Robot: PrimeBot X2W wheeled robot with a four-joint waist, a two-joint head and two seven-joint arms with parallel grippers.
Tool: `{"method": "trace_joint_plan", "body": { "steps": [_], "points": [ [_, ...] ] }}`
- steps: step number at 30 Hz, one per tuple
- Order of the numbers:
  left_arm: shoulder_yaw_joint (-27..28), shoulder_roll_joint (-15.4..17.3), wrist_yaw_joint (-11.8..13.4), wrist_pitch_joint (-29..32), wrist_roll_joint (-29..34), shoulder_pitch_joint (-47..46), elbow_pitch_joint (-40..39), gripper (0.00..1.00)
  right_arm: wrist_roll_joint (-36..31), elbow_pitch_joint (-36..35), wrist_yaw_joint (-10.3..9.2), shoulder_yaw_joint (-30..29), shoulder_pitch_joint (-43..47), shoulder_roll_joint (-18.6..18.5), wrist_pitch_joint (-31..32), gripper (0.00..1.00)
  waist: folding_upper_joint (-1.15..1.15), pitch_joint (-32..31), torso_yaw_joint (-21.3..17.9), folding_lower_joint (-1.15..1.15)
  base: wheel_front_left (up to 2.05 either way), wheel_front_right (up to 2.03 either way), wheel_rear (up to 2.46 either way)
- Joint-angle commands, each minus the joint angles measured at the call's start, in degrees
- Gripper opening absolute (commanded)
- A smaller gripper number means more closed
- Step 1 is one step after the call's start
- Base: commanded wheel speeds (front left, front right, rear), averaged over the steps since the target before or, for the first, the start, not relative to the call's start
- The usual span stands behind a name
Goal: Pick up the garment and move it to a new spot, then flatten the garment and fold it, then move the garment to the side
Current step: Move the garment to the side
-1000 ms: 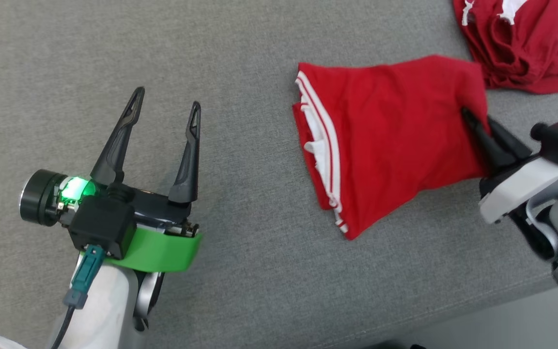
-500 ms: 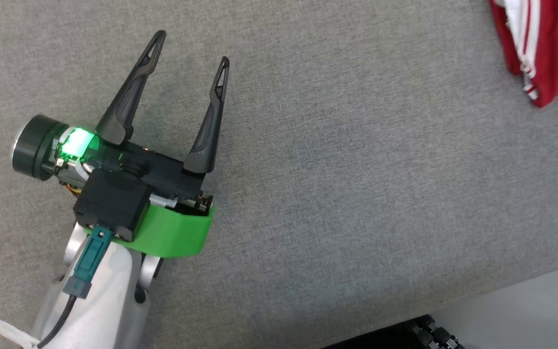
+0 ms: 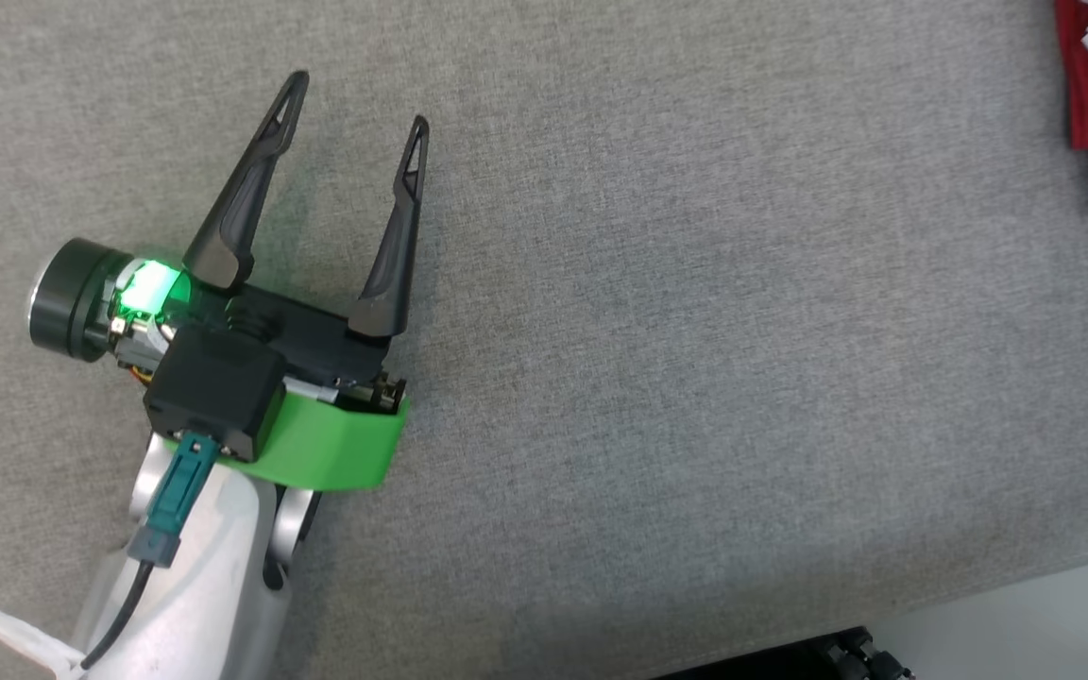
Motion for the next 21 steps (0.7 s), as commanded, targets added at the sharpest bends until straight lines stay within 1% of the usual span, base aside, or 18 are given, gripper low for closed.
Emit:
{"method": "trace_joint_plan", "body": {
  "steps": [1, 4, 5, 8, 11, 17, 21],
  "points": [
    [0.2, 0.2, 0.5, -0.4, -0.6, 1.3, 0.4, 1.00, -1.1, -2.5, -0.08, -2.4, 3.3, 1.7, -0.3, 1.00, 0.00, -4.0, -1.1, -0.01, 0.00, 0.00, 0.00],
    [0.4, 0.3, 1.1, -0.3, -1.2, 2.9, 1.2, 1.00, -2.8, -8.0, -0.08, -6.4, 9.3, 5.9, -0.3, 1.00, 0.00, -6.7, -1.6, -0.01, 0.00, 0.00, 0.00],
    [0.7, 0.3, 1.3, -0.4, -1.4, 3.7, 1.6, 1.00, -3.6, -10.4, -0.08, -7.2, 11.4, 7.7, -0.3, 1.00, 0.00, -8.0, -1.8, -0.01, 0.00, 0.00, 0.00],
    [1.2, 0.3, 2.2, -0.6, -2.0, 5.8, 2.3, 1.00, -5.0, -16.1, -0.08, -8.3, 16.6, 11.2, -0.3, 1.00, 0.00, -11.0, -2.3, -0.01, 0.00, 0.00, 0.00],
    [1.7, 0.3, 3.0, -0.9, -2.7, 8.0, 3.3, 1.00, -6.0, -21.2, -0.08, -7.5, 21.8, 14.9, -0.3, 1.00, 0.00, -14.3, -2.3, -0.01, 0.00, 0.00, 0.00],
    [2.8, -0.4, 4.7, -1.4, -4.7, 12.2, 5.4, 1.00, -7.5, -27.9, -0.08, -3.9, 29.9, 20.4, -0.3, 1.00, 0.00, -19.9, -1.2, -0.01, 0.00, 0.00, 0.00],
    [3.8, -1.0, 6.1, -2.0, -5.9, 15.1, 6.7, 1.00, -8.2, -30.7, -0.06, -0.5, 33.8, 22.9, -0.3, 1.00, 0.00, -23.0, -0.1, -0.01, 0.00, 0.00, 0.00]
  ]
}}
